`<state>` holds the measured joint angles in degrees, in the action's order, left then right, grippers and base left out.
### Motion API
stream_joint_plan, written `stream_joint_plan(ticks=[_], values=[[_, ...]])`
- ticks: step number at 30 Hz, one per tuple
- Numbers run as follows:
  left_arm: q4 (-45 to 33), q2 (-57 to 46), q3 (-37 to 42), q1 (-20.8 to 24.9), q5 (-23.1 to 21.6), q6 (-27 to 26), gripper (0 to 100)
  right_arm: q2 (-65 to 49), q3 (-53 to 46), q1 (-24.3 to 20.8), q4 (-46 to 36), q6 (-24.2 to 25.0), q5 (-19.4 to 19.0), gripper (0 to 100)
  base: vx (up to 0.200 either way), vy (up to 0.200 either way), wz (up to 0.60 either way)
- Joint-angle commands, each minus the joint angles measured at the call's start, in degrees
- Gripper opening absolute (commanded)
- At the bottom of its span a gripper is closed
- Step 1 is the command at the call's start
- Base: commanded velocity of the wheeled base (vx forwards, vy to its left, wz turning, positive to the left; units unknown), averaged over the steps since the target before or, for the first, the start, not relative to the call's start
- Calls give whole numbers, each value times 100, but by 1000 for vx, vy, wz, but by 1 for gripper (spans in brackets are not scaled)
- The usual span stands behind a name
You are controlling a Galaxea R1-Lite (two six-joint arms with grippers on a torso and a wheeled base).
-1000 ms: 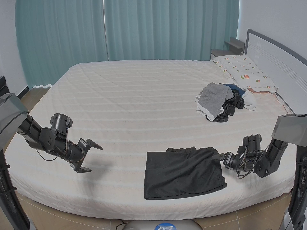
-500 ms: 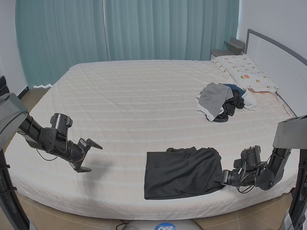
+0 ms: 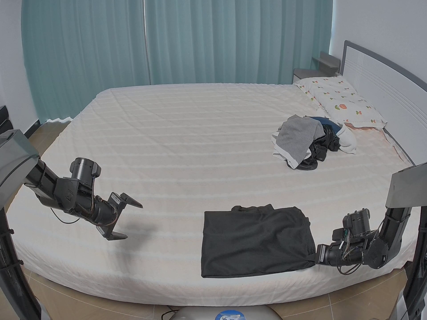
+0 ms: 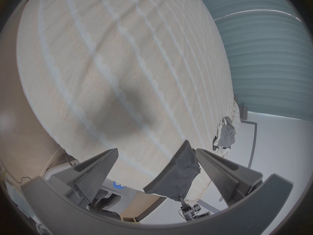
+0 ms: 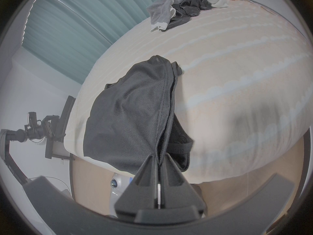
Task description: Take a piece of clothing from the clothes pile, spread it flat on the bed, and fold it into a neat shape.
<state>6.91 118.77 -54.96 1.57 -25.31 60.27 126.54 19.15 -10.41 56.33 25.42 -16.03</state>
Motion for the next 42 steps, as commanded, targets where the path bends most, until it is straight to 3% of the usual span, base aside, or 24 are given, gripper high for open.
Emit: stream_joint_plan(ticks=[1, 7, 8, 12, 17, 23, 29, 40, 41, 42], values=[[3, 6, 2, 1, 0, -7, 100, -6, -113, 145, 1, -160, -5, 0, 0, 0, 0], [3, 6, 2, 1, 0, 2, 100, 2, -184, 215, 1, -265, -5, 0, 0, 0, 0], [3, 6, 2, 1, 0, 2, 100, 2, -184, 215, 1, -265, -5, 100, 0, 0, 0], [3, 6, 2, 1, 0, 2, 100, -33, -272, 224, 44, -424, -23, 100, 0, 0, 0], [3, 6, 2, 1, 0, 2, 100, -446, 18, 435, 194, -265, -49, 100, 0, 0, 0], [3, 6, 2, 1, 0, 2, 100, -270, 1214, 479, -149, 411, -5, 100, 0, 0, 0], [3, 6, 2, 1, 0, 2, 100, 802, 2743, 382, -711, 1150, 21, 100, 0, 0, 0], [3, 14, 2, 10, 0, -7, 100, 1549, 3859, 329, -914, 1633, 276, 100, 0, 0, 0], [3, 14, 2, 1, 0, -7, 100, 1576, 3938, 320, -922, 1703, 364, 0, 0, 0, 0], [3, 23, 2, 1, 0, -7, 100, 1593, 3974, 312, -931, 1756, 425, 0, 0, 0, 0]])
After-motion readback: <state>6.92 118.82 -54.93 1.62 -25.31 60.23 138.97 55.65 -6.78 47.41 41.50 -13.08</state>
